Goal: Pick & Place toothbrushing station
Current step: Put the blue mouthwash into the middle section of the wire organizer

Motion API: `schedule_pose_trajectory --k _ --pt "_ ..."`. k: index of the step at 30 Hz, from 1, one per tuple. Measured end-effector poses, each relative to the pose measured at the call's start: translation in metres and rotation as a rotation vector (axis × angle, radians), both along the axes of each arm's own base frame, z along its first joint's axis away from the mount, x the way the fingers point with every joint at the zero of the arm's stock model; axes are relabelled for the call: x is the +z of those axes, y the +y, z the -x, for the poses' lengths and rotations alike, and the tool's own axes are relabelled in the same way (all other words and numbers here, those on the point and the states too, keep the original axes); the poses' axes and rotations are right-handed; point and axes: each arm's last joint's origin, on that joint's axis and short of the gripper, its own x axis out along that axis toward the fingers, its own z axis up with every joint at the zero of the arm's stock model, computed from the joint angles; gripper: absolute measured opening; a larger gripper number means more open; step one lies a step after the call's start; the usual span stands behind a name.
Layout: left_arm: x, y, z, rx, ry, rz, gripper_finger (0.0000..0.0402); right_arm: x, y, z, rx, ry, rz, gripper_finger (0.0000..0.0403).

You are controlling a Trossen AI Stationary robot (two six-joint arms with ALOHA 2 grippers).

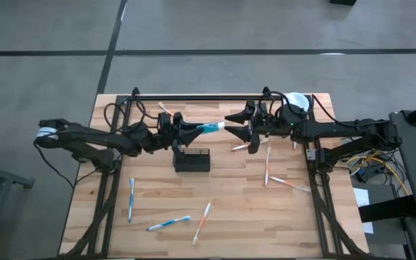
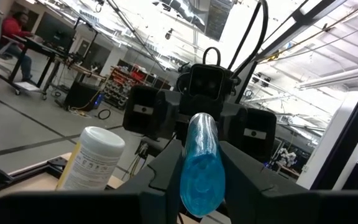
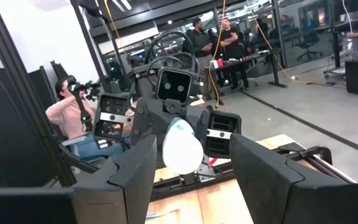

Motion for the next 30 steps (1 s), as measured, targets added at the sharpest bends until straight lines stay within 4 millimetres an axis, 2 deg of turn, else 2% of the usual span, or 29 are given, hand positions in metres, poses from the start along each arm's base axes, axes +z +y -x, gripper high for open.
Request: schedule_pose_trajectory --k 10,19,30 --pt "0.000 0.000 0.000 0.000 0.000 0.002 0.0094 -0.002 0.000 -0.002 0.004 0.004 -0.003 0.0201" --pt "0.000 0.000 0.000 0.000 0.003 0.002 0.0094 -0.017 -0.001 -0.016 0.007 0.050 0.005 0.0201" --pt "-0.001 0.000 0.000 -0.001 0.010 0.003 0.0094 -0.012 -0.001 -0.015 0.002 0.006 0.033 0.0201"
